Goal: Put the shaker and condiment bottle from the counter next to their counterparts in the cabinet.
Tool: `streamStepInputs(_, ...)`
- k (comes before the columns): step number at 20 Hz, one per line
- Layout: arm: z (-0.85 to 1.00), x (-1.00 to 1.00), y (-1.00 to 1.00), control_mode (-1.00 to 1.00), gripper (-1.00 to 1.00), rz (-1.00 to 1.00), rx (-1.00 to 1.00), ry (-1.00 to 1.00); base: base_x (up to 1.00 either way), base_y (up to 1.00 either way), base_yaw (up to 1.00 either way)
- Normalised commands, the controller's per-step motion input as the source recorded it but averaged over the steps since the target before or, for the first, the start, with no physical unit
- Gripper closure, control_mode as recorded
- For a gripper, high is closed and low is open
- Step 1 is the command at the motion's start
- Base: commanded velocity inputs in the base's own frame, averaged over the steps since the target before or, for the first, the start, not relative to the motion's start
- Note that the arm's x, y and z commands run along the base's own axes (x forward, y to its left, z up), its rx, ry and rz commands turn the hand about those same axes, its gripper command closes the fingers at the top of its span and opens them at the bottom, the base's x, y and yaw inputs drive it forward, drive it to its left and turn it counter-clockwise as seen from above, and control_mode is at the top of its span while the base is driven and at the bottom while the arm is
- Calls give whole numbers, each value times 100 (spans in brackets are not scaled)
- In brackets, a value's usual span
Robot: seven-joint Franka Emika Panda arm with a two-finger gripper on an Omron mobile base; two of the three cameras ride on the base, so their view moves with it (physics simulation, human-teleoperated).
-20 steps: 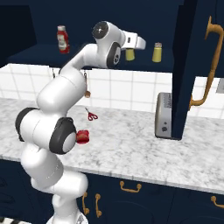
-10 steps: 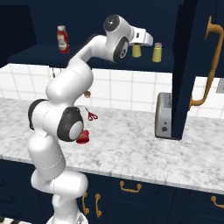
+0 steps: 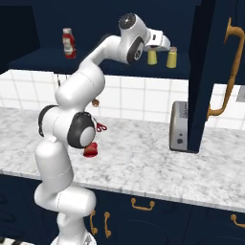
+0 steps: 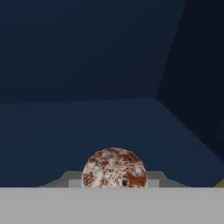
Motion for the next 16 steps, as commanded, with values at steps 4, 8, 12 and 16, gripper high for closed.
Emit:
streamStepInputs(4, 0, 27, -5, -100, 100, 0, 0, 0, 0, 0, 0)
streamStepInputs(8, 0, 23, -16, -100, 100, 0, 0, 0, 0, 0, 0)
streamStepInputs(12, 0, 24, -20, -100, 100, 0, 0, 0, 0, 0, 0)
streamStepInputs(16, 0, 4, -6, -100, 100, 0, 0, 0, 0, 0, 0)
